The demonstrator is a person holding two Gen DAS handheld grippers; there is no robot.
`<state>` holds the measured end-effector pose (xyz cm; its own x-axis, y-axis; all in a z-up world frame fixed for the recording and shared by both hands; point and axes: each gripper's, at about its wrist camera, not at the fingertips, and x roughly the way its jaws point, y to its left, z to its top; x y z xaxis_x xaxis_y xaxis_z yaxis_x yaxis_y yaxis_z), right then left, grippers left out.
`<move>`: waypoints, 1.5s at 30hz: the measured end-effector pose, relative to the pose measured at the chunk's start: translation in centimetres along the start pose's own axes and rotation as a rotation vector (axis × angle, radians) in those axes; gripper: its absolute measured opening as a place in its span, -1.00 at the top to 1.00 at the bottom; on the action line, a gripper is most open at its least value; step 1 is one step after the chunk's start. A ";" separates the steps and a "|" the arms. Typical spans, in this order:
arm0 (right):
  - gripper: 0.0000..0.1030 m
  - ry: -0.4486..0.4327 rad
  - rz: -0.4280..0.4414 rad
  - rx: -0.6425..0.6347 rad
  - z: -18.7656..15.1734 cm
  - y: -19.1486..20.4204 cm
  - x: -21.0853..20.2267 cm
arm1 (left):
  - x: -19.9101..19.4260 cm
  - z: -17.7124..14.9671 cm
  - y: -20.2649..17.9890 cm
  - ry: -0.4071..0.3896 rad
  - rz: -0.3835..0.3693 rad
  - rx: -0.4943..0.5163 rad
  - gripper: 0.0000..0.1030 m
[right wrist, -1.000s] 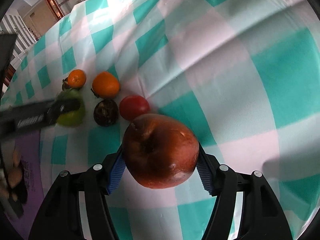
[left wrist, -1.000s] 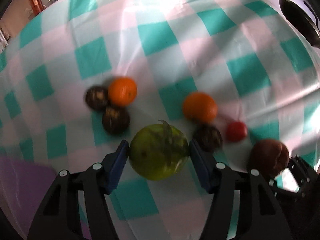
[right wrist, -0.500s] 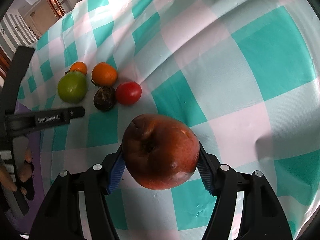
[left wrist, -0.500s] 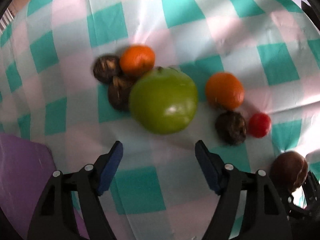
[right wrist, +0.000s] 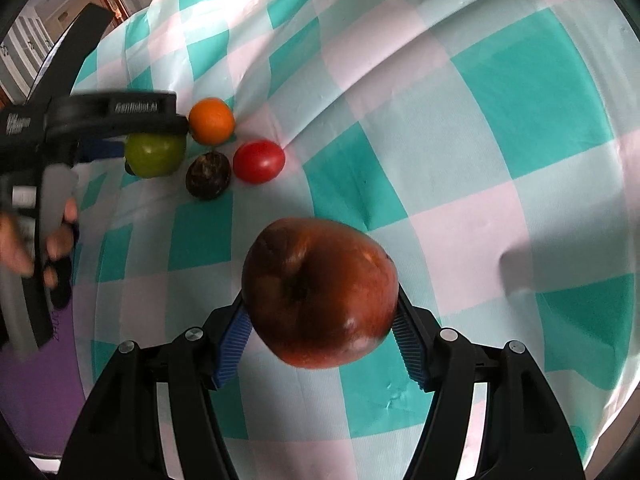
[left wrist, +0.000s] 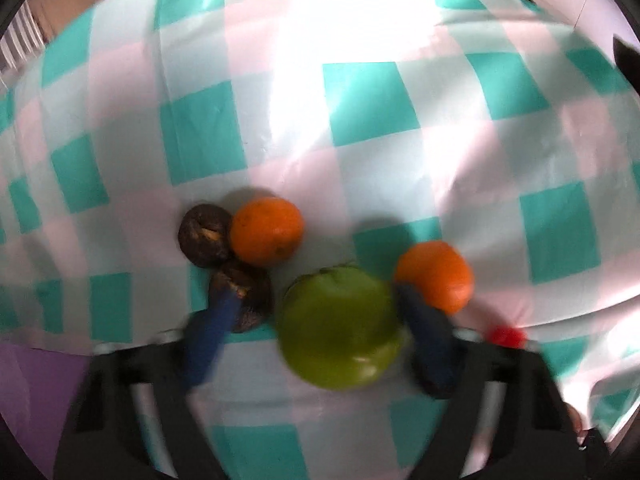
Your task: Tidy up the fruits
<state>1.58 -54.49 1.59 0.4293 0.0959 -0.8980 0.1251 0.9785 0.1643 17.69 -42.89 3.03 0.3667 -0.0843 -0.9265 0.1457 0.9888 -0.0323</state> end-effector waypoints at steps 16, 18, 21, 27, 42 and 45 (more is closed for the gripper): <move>-0.21 0.018 0.109 0.157 -3.5 -0.3 -4.6 | -8.3 -10.6 -1.2 0.060 -0.140 -0.046 -0.11; -0.21 0.020 0.103 0.165 -3.9 -0.4 -5.4 | -9.2 -12.5 3.6 0.066 -0.160 -0.015 -0.10; -0.21 -0.002 0.082 0.167 -4.3 -0.3 -7.3 | -11.6 -13.2 2.4 0.055 -0.191 0.052 -0.09; -0.21 -0.104 0.052 0.128 -4.0 3.2 -12.6 | -14.4 -13.4 3.8 -0.018 -0.291 0.144 0.50; -0.21 -0.095 -0.084 0.263 -6.8 2.5 -13.8 | -14.7 -16.0 6.6 0.061 -0.455 0.224 -0.69; -0.21 -0.050 -0.093 0.320 -9.4 -0.5 -13.1 | -13.6 -19.8 3.1 0.048 -0.344 0.381 -0.97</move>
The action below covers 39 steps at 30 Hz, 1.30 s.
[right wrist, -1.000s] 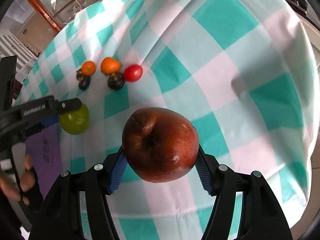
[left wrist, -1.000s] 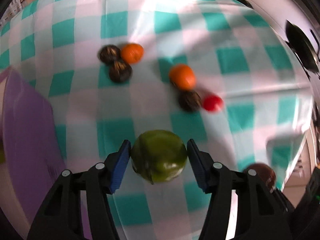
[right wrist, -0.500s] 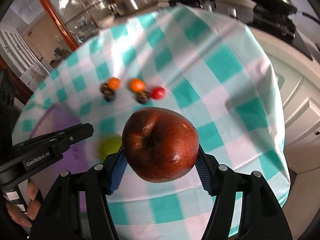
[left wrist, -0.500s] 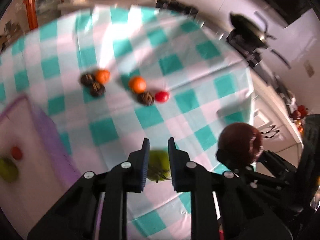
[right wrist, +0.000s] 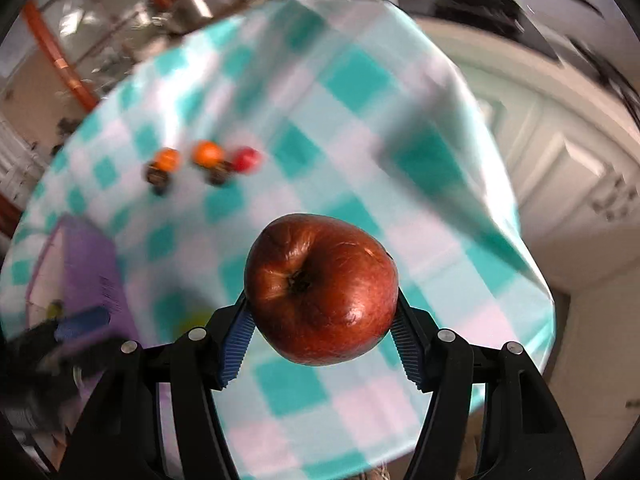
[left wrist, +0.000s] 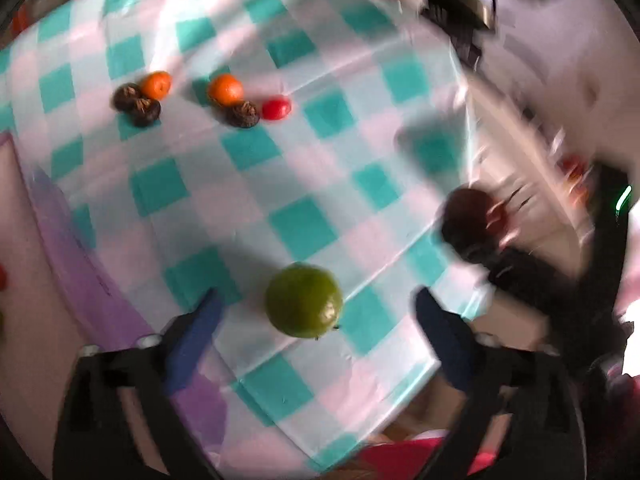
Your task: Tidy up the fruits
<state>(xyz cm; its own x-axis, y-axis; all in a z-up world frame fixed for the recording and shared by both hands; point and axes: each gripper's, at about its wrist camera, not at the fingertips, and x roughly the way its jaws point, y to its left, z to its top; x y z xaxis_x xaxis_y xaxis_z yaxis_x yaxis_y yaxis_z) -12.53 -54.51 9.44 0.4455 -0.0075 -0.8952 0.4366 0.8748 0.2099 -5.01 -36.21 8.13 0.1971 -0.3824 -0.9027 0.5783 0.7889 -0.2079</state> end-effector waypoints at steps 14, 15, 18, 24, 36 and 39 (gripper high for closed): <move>-0.21 0.085 0.109 -0.037 -0.7 -4.1 4.5 | 8.3 -1.6 -6.4 0.091 0.421 0.287 -0.96; -0.21 0.085 0.119 -0.048 -0.5 -4.1 4.6 | 8.9 -1.4 -4.6 0.120 0.410 0.198 -0.96; -0.21 0.081 0.132 -0.080 -0.4 -4.0 4.6 | 9.8 -1.4 -0.2 0.169 0.263 -0.021 -0.86; -0.21 0.100 0.139 -0.107 -0.4 -4.4 5.1 | 9.1 -2.3 0.3 0.073 0.214 0.012 -0.49; -0.21 0.118 0.144 -0.130 -0.7 -3.5 5.2 | 8.3 -1.4 0.7 0.060 0.130 -0.014 -0.23; -0.21 0.108 0.152 -0.139 -0.5 -2.4 4.6 | 7.2 -0.1 0.6 0.041 0.057 -0.031 -0.23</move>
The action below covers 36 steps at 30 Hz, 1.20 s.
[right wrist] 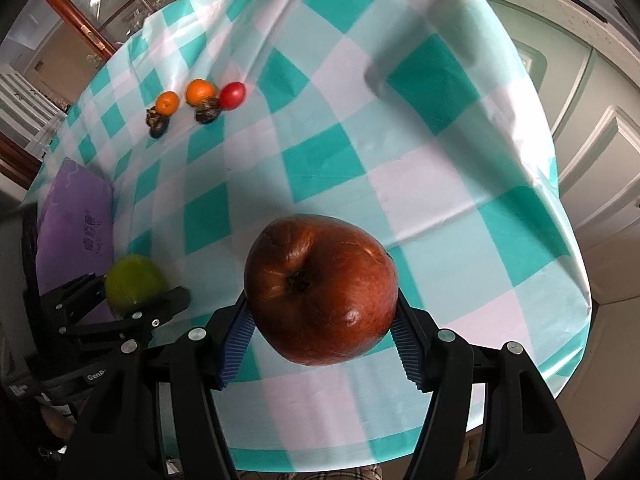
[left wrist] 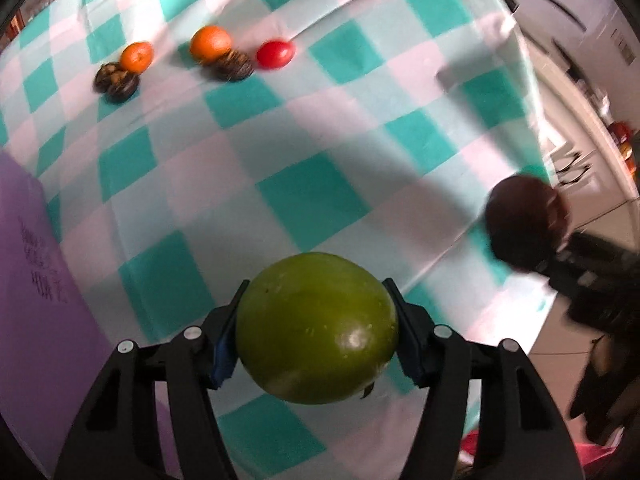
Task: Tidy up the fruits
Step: 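Carry both apples into the white box and open both tools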
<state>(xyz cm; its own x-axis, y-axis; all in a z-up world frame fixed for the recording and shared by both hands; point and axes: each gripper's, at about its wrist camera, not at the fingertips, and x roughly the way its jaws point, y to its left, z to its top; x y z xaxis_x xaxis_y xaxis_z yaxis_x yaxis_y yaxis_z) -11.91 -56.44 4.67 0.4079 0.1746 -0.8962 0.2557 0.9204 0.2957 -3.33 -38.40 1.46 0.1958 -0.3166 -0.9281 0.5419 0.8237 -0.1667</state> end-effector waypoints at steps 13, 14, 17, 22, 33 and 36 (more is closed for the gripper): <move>-0.21 -0.172 0.174 -0.342 4.2 18.8 -7.8 | -18.2 1.5 10.6 -0.356 -0.144 -0.276 -0.23; -0.21 -0.165 0.201 -0.374 4.1 20.8 -7.7 | -19.3 0.4 12.4 -0.366 -0.123 -0.307 -0.23; -0.21 -0.090 0.278 -0.456 3.1 27.0 -6.0 | -21.1 -3.4 18.0 -0.353 -0.047 -0.399 -0.23; -0.21 0.147 0.235 -0.618 0.2 35.4 0.3 | -18.6 -10.0 26.2 -0.147 0.068 -0.559 -0.23; -0.21 0.461 -0.052 -0.656 -3.2 39.3 10.9 | -13.5 -9.0 26.2 0.087 0.333 -0.349 -0.24; -0.21 0.478 -0.099 -0.642 -2.9 39.0 11.8 | -13.1 -8.7 25.9 0.090 0.380 -0.290 -0.24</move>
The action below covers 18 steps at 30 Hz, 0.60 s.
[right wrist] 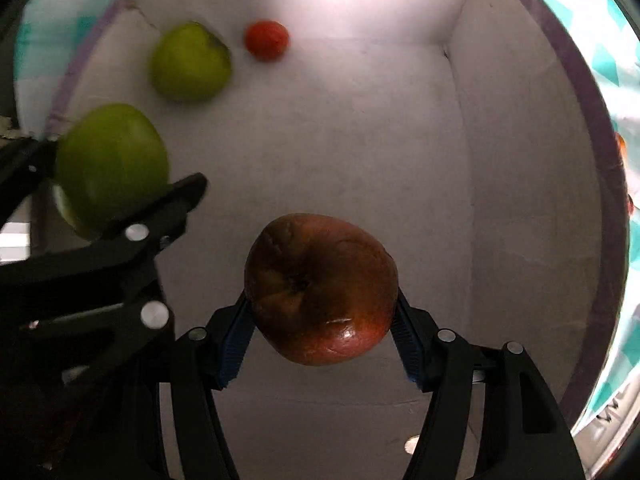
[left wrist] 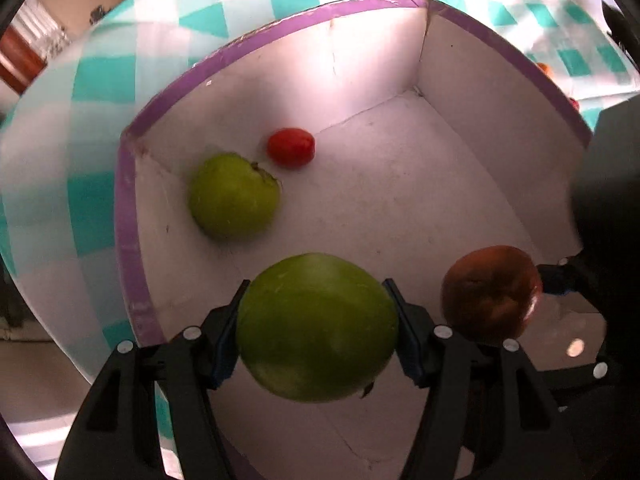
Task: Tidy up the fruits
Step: 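Carry both apples into the white box and open both tools, then grasp a cherry tomato with the right tool while the left tool grasps a brown lychee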
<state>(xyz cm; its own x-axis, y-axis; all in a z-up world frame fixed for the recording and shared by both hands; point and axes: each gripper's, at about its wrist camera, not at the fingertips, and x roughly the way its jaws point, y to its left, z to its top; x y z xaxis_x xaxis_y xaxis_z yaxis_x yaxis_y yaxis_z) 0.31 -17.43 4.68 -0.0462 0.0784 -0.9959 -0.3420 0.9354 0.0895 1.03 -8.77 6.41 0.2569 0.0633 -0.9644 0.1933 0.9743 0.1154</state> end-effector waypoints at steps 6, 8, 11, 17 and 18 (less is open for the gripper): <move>-0.24 0.025 -0.006 0.060 0.8 -0.8 0.3 | -0.4 0.3 0.9 -0.025 -0.024 0.003 -0.26; -0.27 0.009 0.000 0.070 1.3 -0.2 0.2 | -0.7 0.1 1.2 -0.032 -0.027 0.005 -0.27; -0.55 -0.035 -0.002 0.069 1.4 -0.2 -0.8 | -0.7 0.1 1.5 -0.042 -0.045 -0.005 -0.41; -0.56 -0.106 -0.006 0.064 0.0 0.1 -2.7 | -2.1 -0.8 2.2 -0.089 -0.078 -0.034 -0.58; -0.56 -0.131 0.002 0.060 -0.3 -0.1 -3.4 | -2.3 -0.8 2.2 -0.096 -0.084 -0.045 -0.59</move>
<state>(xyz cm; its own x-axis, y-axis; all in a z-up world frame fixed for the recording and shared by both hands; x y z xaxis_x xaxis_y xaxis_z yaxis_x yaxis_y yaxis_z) 0.19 -17.90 8.03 0.0775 0.1209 -0.9896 -0.2854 0.9538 0.0942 0.08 -6.59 8.66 0.3318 -0.0384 -0.9426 0.1759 0.9842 0.0219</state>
